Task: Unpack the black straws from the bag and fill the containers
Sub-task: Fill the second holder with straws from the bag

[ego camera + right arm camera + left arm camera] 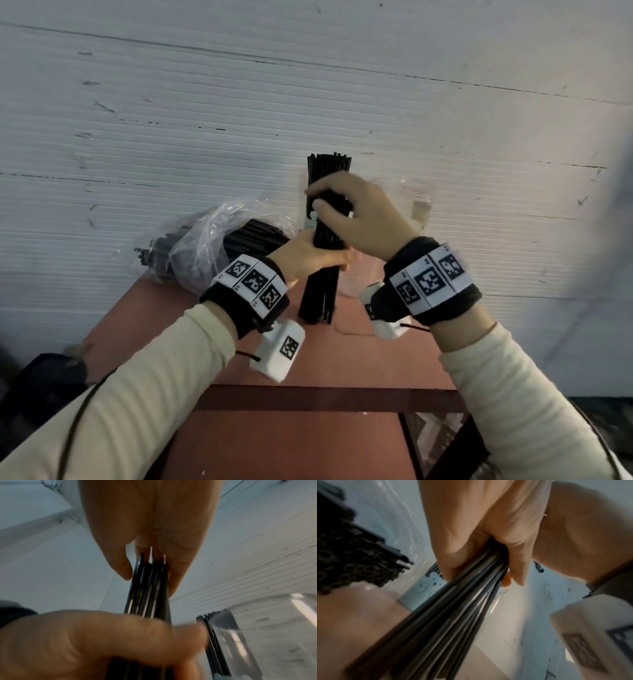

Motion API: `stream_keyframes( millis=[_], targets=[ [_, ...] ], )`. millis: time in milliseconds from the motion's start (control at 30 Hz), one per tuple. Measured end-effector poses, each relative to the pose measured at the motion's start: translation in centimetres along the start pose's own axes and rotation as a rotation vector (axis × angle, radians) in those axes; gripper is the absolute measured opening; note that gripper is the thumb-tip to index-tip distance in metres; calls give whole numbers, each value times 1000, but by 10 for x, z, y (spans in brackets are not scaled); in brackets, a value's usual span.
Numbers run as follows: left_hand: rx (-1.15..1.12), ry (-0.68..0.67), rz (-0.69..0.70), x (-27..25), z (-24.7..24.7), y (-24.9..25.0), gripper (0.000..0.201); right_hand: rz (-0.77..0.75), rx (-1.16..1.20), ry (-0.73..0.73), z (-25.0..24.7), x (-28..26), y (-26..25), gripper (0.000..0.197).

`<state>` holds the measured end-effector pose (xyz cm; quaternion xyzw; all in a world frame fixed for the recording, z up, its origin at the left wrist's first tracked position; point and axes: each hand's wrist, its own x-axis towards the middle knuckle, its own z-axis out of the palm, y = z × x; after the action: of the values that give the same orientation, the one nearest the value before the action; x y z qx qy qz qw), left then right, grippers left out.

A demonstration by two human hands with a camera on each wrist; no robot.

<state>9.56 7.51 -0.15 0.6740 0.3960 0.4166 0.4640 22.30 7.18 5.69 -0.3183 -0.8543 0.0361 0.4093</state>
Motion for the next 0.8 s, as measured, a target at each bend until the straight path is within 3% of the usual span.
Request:
stream_keyframes(
  millis=[100, 333, 400, 467, 533, 600, 667, 800],
  targets=[
    [-28, -54, -110, -1, 0, -15, 54, -11, -14, 17, 11, -9, 6, 22],
    [68, -162, -161, -1, 3, -23, 22, -4, 17, 92, 17, -15, 3, 23],
    [114, -147, -148, -2, 2, -22, 38, 4, 28, 93, 14, -15, 0, 38],
    [179, -115, -109, -1, 1, -20, 59, 54, 76, 124, 6, -16, -3, 65],
    [249, -99, -94, 0, -1, -15, 60, 128, 182, 174, -5, -21, -6, 84],
    [319, -119, -85, -3, -3, -4, 49, 194, 236, 189, -12, -27, -5, 89],
    [371, -196, -38, -9, -2, 9, 36, 237, 205, 118, -17, -32, -2, 83],
    [503, -382, 30, -29, 1, 32, 22, 264, 310, -224, -18, -43, -4, 47]
  ],
)
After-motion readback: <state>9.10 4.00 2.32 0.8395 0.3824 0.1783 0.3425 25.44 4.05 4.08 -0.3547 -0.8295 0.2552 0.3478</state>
